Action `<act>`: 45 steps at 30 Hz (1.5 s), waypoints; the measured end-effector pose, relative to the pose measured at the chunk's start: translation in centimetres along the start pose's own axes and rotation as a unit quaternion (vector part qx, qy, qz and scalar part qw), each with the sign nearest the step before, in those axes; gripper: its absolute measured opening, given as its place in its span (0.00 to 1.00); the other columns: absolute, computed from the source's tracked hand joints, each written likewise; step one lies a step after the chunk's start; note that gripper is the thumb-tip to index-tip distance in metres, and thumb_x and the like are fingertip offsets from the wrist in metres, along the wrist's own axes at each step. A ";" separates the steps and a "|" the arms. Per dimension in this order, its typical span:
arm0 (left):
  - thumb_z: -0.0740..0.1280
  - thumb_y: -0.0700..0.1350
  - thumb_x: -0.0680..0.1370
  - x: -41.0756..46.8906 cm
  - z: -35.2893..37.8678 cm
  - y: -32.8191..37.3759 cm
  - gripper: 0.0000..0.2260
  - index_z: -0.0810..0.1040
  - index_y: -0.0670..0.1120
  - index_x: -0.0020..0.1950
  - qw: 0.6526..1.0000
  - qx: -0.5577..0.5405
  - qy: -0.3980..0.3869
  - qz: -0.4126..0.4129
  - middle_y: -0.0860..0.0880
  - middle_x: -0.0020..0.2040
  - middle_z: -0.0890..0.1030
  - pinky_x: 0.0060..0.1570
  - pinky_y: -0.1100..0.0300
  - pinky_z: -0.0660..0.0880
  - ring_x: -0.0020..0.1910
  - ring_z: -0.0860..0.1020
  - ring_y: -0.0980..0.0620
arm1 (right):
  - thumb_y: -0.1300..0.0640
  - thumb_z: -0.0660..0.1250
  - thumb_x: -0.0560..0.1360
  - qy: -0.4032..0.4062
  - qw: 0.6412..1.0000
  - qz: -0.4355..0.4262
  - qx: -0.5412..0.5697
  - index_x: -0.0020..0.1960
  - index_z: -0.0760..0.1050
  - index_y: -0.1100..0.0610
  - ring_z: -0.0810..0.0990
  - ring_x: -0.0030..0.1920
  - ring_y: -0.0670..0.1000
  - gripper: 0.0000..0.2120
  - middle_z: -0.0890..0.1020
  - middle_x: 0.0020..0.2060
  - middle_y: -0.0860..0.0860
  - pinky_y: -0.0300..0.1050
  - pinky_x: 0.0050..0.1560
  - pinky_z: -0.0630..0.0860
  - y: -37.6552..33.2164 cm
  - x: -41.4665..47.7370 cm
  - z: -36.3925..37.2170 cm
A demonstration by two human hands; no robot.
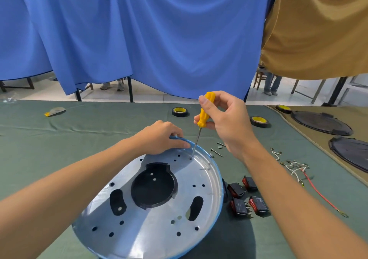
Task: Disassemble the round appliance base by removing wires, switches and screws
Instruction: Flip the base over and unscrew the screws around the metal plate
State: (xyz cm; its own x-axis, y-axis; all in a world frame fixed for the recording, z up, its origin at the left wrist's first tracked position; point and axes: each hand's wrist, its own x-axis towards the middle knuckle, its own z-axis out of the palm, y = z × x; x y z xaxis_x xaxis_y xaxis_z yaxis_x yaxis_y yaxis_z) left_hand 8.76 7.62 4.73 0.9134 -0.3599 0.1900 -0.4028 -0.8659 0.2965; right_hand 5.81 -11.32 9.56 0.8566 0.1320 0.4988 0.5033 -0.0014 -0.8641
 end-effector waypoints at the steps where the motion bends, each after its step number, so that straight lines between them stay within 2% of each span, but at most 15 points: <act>1: 0.63 0.67 0.73 -0.1 0.1 -0.1 0.20 0.74 0.51 0.33 0.999 0.032 0.008 -0.014 0.51 0.31 0.74 0.32 0.56 0.66 0.31 0.70 0.52 | 0.55 0.69 0.77 -0.003 1.000 -0.007 -0.013 0.44 0.76 0.59 0.84 0.34 0.55 0.07 0.80 0.32 0.45 0.59 0.41 0.82 0.3 -0.1 0.2; 4: 0.53 0.74 0.70 -0.5 0.5 -0.5 0.28 0.67 0.50 0.31 0.990 0.129 0.042 -0.032 0.52 0.29 0.73 0.29 0.59 0.63 0.31 0.71 0.53 | 0.54 0.69 0.77 -0.013 0.997 -0.025 -0.065 0.46 0.77 0.59 0.85 0.35 0.53 0.08 0.81 0.33 0.47 0.59 0.42 0.82 1.1 -0.2 0.6; 6: 0.47 0.77 0.66 -0.8 0.8 -0.6 0.31 0.66 0.49 0.32 0.987 0.149 0.053 -0.022 0.52 0.29 0.73 0.29 0.59 0.62 0.31 0.72 0.53 | 0.53 0.69 0.77 -0.019 0.996 -0.030 -0.085 0.46 0.77 0.59 0.85 0.35 0.52 0.09 0.82 0.36 0.51 0.58 0.43 0.82 1.5 -0.2 0.7; 8: 0.45 0.77 0.65 -0.7 0.8 -0.7 0.32 0.66 0.49 0.32 0.986 0.156 0.060 -0.011 0.52 0.29 0.72 0.28 0.59 0.62 0.30 0.71 0.53 | 0.52 0.68 0.77 -0.022 0.995 -0.032 -0.093 0.46 0.77 0.58 0.85 0.36 0.51 0.08 0.82 0.36 0.51 0.57 0.43 0.82 1.8 -0.2 0.5; 15: 0.42 0.76 0.65 -0.7 1.2 -0.8 0.31 0.64 0.50 0.31 0.981 0.177 0.082 0.014 0.53 0.27 0.71 0.28 0.60 0.60 0.28 0.69 0.55 | 0.53 0.69 0.76 -0.020 0.996 -0.026 -0.087 0.46 0.77 0.58 0.85 0.36 0.52 0.07 0.82 0.34 0.48 0.57 0.43 0.82 2.2 0.1 0.1; 19: 0.43 0.76 0.66 -0.7 1.2 -0.8 0.30 0.65 0.51 0.31 0.979 0.179 0.091 0.018 0.54 0.27 0.71 0.27 0.60 0.60 0.28 0.70 0.56 | 0.53 0.69 0.76 -0.027 0.994 -0.037 -0.096 0.46 0.77 0.59 0.85 0.36 0.51 0.08 0.82 0.35 0.50 0.56 0.43 0.82 1.9 0.1 0.4; 26: 0.41 0.76 0.65 -0.7 1.2 -0.6 0.31 0.66 0.51 0.31 0.978 0.183 0.095 0.025 0.54 0.28 0.71 0.28 0.60 0.60 0.28 0.70 0.56 | 0.56 0.70 0.76 -0.100 0.988 -0.052 -0.108 0.47 0.77 0.61 0.84 0.36 0.49 0.08 0.82 0.37 0.53 0.49 0.41 0.82 1.1 0.2 1.0; 30: 0.39 0.76 0.63 -0.8 1.2 -0.7 0.32 0.66 0.51 0.32 0.976 0.186 0.105 0.030 0.55 0.28 0.71 0.27 0.61 0.59 0.28 0.69 0.57 | 0.58 0.70 0.76 -0.114 0.987 -0.053 -0.104 0.46 0.76 0.63 0.85 0.36 0.49 0.08 0.83 0.39 0.58 0.44 0.39 0.81 0.8 0.2 1.4; 40: 0.42 0.76 0.66 -0.6 1.3 -0.8 0.30 0.65 0.51 0.31 0.977 0.185 0.105 0.032 0.54 0.27 0.71 0.27 0.60 0.60 0.28 0.70 0.56 | 0.55 0.70 0.76 -0.011 0.990 -0.028 -0.138 0.46 0.77 0.62 0.84 0.34 0.48 0.10 0.83 0.35 0.53 0.52 0.43 0.82 1.4 0.6 2.2; 45: 0.42 0.75 0.66 -0.7 1.3 -0.7 0.29 0.63 0.51 0.30 0.976 0.187 0.105 0.033 0.54 0.26 0.69 0.27 0.60 0.58 0.27 0.68 0.56 | 0.53 0.70 0.76 0.002 0.987 -0.026 -0.158 0.46 0.77 0.61 0.84 0.33 0.47 0.10 0.83 0.34 0.52 0.54 0.46 0.81 1.4 0.6 2.7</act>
State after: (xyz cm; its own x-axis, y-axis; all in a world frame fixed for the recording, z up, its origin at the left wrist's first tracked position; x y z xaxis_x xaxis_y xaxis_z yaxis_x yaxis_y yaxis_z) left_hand 8.50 8.06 3.20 0.8388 -0.3739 0.3958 -0.3751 -0.9237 -0.0776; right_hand 6.71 -8.56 8.45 0.8284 0.1360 0.5434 0.5570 -0.3038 -0.7730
